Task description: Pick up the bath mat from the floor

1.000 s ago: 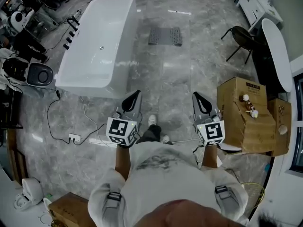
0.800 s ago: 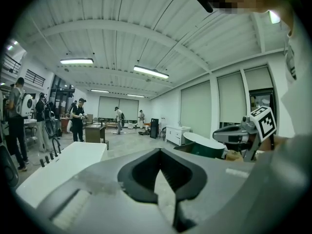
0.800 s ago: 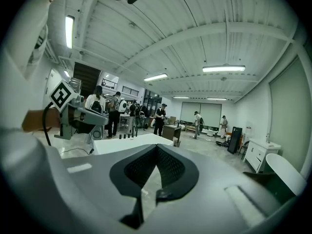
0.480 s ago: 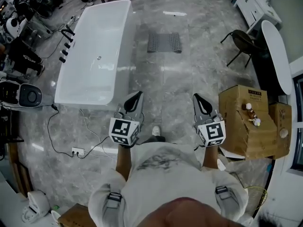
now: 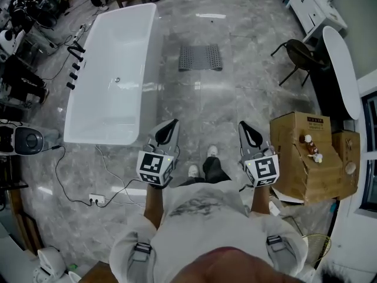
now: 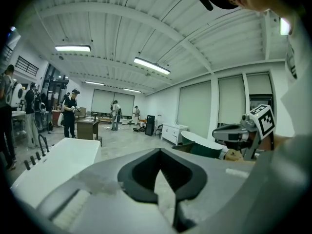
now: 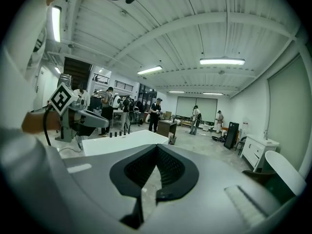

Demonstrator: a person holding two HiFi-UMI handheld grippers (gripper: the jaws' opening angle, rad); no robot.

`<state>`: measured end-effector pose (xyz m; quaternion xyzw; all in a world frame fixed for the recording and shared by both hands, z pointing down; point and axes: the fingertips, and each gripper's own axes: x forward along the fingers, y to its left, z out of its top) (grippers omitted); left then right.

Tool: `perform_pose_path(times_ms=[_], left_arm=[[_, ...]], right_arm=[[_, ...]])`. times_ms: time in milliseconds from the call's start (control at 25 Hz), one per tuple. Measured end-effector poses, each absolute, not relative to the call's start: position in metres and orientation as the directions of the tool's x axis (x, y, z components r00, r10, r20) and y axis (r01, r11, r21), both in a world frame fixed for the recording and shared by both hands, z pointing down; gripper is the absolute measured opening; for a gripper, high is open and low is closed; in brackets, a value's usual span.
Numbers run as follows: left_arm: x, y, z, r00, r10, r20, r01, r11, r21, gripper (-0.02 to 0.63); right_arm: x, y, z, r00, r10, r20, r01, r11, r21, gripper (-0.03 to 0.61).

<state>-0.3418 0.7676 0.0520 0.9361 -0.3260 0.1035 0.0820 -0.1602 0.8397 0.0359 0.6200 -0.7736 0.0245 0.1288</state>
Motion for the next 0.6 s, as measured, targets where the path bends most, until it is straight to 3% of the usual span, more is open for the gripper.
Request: perform_pose_path(times_ms=[600], left_arm=[[-0.244, 0.653, 0.051, 0.75, -0.608, 0.258, -0.644, -0.762, 0.075, 0.002]], right_arm=[[-0.072, 0.72, 0.038, -0.269, -0.937, 0.224, -0.946, 0.301, 0.122, 0.001]])
